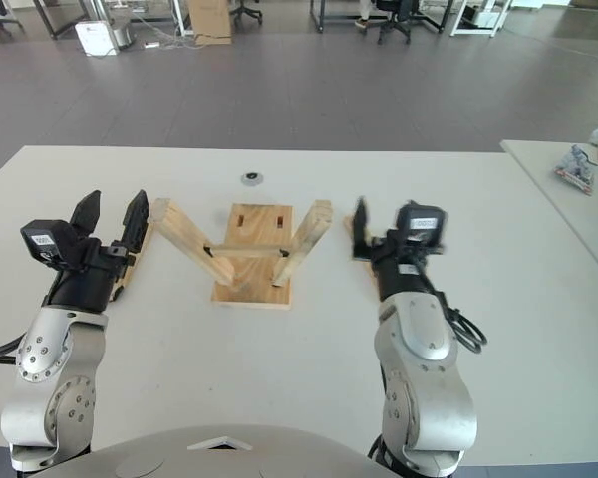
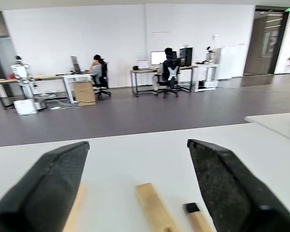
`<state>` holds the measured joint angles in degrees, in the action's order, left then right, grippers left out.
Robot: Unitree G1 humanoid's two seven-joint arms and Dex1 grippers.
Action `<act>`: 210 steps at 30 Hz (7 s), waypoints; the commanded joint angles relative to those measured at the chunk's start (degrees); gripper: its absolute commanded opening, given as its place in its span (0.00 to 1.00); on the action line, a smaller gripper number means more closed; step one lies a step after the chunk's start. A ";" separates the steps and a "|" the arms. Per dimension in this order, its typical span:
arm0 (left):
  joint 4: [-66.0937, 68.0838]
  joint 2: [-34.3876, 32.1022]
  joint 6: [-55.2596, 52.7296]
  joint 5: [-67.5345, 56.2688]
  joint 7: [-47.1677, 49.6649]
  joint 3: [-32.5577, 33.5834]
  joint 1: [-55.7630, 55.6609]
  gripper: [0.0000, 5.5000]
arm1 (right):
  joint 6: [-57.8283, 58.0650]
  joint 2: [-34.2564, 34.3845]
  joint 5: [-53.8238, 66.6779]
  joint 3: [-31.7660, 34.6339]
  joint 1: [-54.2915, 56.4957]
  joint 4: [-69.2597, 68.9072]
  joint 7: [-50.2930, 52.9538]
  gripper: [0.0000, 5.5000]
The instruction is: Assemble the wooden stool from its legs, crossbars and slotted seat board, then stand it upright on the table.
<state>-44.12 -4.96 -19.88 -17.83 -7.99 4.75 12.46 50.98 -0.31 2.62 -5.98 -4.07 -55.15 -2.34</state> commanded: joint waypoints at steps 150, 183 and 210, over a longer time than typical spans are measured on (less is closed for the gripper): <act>74.90 -21.04 41.82 12.31 -30.53 -1.44 -35.28 0.66 | -14.66 -21.30 20.40 -8.44 12.67 36.54 -30.78 0.47; 94.16 -29.27 53.07 39.03 -25.42 -20.05 -36.69 0.66 | -36.27 -41.43 7.48 -3.31 11.60 51.94 -53.40 0.51; 50.98 -56.23 19.97 -1.37 -64.63 -8.71 -20.87 0.66 | -33.83 -41.18 9.68 0.61 1.20 44.48 -50.98 0.51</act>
<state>1.96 -61.78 -4.39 -27.20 -73.16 -0.51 -8.00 13.53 -40.26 9.21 -4.93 0.59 -2.71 -51.18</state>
